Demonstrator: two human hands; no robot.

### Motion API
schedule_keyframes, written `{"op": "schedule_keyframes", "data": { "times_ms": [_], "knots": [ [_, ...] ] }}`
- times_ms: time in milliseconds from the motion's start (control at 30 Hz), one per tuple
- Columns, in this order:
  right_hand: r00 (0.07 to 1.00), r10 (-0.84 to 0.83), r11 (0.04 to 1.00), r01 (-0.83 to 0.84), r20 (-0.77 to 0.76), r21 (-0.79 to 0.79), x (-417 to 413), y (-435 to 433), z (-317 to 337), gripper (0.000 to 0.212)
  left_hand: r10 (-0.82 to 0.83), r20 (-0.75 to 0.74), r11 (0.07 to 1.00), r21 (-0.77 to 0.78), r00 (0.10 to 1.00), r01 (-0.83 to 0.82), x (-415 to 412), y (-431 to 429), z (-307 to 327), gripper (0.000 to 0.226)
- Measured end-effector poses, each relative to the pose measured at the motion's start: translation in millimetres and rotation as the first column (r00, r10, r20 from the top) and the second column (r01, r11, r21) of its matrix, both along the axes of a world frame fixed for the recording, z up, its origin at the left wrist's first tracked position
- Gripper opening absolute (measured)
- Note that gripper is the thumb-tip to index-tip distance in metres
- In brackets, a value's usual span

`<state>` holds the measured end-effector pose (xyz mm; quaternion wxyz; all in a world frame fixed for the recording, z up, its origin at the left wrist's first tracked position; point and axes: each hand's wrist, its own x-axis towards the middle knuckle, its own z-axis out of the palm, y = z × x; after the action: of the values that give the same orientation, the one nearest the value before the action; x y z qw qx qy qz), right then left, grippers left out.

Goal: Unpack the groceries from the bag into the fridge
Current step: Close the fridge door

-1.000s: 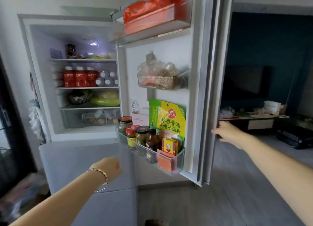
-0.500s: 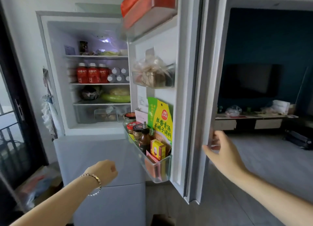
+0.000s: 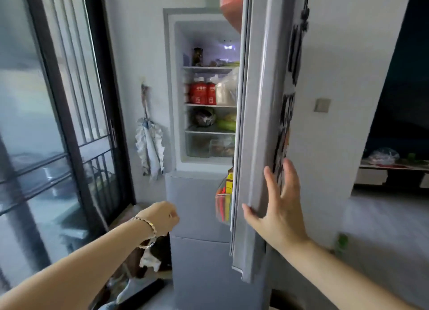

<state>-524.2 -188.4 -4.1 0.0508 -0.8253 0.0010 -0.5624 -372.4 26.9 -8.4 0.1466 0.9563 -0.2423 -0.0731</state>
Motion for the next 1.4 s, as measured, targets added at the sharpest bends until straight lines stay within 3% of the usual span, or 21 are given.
{"op": "schedule_keyframes", "data": {
  "times_ms": [233, 367, 600, 833, 1000, 1267, 1400],
  "knots": [
    [0.998, 0.013, 0.983, -0.025, -0.067, -0.182, 148, 74, -1, 0.067, 0.093, -0.052, 0.989, -0.111, 0.994, -0.098, 70, 76, -1, 0.031],
    [0.999, 0.016, 0.98, -0.022, -0.033, -0.2, 232, 96, -7, 0.044, 0.151, -0.047, 0.981, -0.119, 0.987, -0.156, 124, 99, -5, 0.033],
    [0.999, -0.013, 0.979, 0.022, 0.043, -0.201, 373, 108, -12, 0.028, 0.234, -0.008, 0.966, -0.114, 0.972, -0.233, 236, 107, 3, 0.021],
    [0.993, -0.115, 0.972, 0.114, 0.003, -0.208, 489, 92, -10, 0.026, 0.263, -0.036, 0.946, -0.185, 0.964, -0.265, 351, 98, 10, 0.023],
    [0.97, -0.243, 0.946, 0.24, 0.015, -0.219, 551, 72, -12, 0.023, 0.195, -0.057, 0.97, -0.138, 0.979, -0.201, 413, 94, 9, 0.023],
    [0.868, -0.496, 0.851, 0.485, -0.007, -0.199, 597, 69, -9, 0.028, 0.043, -0.074, 0.991, -0.122, 0.996, -0.052, 478, 98, 13, 0.018],
    [0.842, -0.526, 0.845, 0.502, -0.119, -0.186, 592, 79, -7, 0.037, -0.014, -0.103, 0.995, -0.104, 0.995, 0.004, 490, 101, 3, 0.03]
  ]
}}
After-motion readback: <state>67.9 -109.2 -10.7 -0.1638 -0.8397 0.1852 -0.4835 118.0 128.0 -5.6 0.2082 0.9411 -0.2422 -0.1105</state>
